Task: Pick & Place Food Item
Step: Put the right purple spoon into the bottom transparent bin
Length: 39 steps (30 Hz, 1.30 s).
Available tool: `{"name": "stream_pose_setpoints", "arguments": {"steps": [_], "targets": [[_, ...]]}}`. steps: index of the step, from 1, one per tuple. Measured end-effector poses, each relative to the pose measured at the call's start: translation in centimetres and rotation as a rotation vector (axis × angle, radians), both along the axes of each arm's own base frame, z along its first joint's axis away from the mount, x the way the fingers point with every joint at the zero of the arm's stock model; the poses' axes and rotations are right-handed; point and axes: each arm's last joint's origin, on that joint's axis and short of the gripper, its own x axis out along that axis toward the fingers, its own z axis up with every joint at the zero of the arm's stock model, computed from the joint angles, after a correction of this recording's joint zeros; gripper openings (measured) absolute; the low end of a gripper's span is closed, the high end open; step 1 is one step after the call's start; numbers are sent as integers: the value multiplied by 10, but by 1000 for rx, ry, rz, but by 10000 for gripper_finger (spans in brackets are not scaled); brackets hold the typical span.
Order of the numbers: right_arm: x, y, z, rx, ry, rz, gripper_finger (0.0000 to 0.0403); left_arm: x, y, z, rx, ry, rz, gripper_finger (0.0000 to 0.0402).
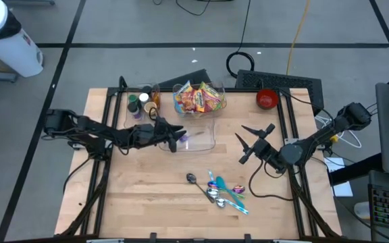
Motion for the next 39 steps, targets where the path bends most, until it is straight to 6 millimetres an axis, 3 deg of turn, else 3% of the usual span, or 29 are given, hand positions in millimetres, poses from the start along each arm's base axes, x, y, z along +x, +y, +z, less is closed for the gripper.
{"name": "stream_pose_setpoints", "arguments": {"steps": [9,14,17,22,28,39], "targets": [[-5,11,3,65,-60,72,166,-8,-7,31,122,-121,-67,154],[-6,26,6,111,-33,277,180,-14,-10,44,159,-164,-34,168],[-1,34,2,261,86,470,190,-14,-10,45,152,-165,-20,196],[1,38,-23,694,362,667,196,-14,-10,43,109,-166,-32,245],[-18,35,-59,1159,599,460,182,-14,-11,42,71,-171,-52,274],[-41,27,-121,1494,447,497,173,-14,-12,42,67,-172,-54,280]]}}
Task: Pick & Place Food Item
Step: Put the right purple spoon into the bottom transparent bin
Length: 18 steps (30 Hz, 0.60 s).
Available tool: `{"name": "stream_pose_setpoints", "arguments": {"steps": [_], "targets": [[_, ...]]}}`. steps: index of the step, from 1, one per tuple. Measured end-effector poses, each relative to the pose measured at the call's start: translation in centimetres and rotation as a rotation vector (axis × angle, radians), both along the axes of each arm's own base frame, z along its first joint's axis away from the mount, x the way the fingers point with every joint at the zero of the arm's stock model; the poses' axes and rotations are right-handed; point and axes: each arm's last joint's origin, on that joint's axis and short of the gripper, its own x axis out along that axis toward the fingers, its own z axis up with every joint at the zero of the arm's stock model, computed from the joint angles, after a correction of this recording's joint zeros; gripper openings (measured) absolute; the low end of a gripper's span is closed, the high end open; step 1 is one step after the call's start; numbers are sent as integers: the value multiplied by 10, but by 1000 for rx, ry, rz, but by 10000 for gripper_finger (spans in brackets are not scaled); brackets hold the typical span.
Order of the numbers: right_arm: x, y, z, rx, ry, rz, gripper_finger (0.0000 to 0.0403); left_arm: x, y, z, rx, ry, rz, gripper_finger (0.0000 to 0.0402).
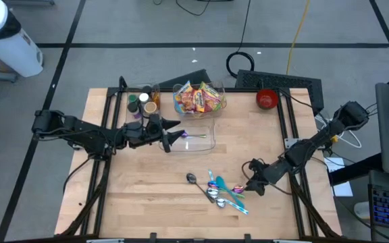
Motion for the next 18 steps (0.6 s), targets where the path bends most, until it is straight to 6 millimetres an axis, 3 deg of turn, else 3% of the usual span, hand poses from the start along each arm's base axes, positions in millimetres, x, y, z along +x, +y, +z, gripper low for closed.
{"name": "stream_pose_setpoints", "arguments": {"steps": [5,18], "targets": [[-7,-5,-13,15,10,-26,169,0,0,0,-3,2,0,280],[9,-2,-28,20,-10,-46,169,0,0,0,-4,3,1,280]]}}
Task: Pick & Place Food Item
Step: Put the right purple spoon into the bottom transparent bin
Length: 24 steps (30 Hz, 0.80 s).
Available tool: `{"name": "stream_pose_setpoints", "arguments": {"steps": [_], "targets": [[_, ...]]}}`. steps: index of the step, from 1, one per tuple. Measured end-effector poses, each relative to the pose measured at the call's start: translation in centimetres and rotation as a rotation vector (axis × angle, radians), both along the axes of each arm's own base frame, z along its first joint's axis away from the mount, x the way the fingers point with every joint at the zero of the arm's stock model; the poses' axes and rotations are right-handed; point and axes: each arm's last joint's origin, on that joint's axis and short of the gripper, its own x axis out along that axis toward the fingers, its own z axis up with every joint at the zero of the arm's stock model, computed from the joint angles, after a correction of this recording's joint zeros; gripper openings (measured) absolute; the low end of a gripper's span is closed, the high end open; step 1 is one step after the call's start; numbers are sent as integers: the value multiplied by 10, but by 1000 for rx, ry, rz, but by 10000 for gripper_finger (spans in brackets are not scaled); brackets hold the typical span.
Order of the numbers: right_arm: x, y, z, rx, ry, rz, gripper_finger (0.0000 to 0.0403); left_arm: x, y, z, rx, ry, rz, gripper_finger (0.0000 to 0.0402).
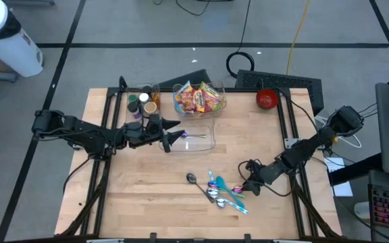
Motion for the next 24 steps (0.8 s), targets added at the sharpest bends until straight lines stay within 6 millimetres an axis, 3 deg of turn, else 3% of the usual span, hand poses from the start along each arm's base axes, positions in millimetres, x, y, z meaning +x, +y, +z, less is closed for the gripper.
{"name": "stream_pose_setpoints", "arguments": {"steps": [15,24], "targets": [[5,3,-6,-14,25,23,162,0,0,0,-3,0,0,280],[6,4,-7,-30,20,45,87,0,0,0,-3,1,0,280]]}}
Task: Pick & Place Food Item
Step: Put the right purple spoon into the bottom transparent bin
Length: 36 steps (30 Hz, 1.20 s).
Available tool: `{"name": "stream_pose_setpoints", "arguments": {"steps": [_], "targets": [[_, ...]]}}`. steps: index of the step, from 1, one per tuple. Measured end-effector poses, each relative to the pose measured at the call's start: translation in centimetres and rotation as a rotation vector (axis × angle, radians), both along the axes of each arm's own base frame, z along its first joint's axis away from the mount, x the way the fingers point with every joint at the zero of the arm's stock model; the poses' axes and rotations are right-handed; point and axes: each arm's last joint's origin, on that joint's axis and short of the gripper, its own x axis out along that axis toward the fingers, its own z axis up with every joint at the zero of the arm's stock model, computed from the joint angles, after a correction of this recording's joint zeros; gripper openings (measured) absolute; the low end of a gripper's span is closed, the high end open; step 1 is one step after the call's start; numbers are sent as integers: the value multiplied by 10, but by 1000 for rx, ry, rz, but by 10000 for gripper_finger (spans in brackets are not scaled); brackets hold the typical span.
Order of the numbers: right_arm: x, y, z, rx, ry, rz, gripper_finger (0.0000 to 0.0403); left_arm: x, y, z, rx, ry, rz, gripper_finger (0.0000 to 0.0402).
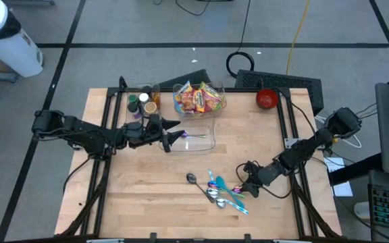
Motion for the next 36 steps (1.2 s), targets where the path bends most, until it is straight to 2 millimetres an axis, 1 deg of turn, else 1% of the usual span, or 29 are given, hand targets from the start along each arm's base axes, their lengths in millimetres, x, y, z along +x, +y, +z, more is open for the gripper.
{"name": "stream_pose_setpoints", "arguments": {"steps": [7,9,16,21,25,36], "targets": [[0,0,0,-11,-7,7,16,0,0,-1,0,9,0,280],[0,0,0,-25,-15,12,5,0,0,-1,0,9,0,280],[3,-2,2,-95,-86,-20,2,0,0,-1,0,9,0,280],[6,-8,4,-142,-130,-42,2,0,0,-1,0,8,1,280],[9,-14,9,-178,-165,-43,1,0,0,-1,-8,5,1,280],[13,-23,23,-205,-250,-56,1,0,0,-1,-14,3,1,280]]}}
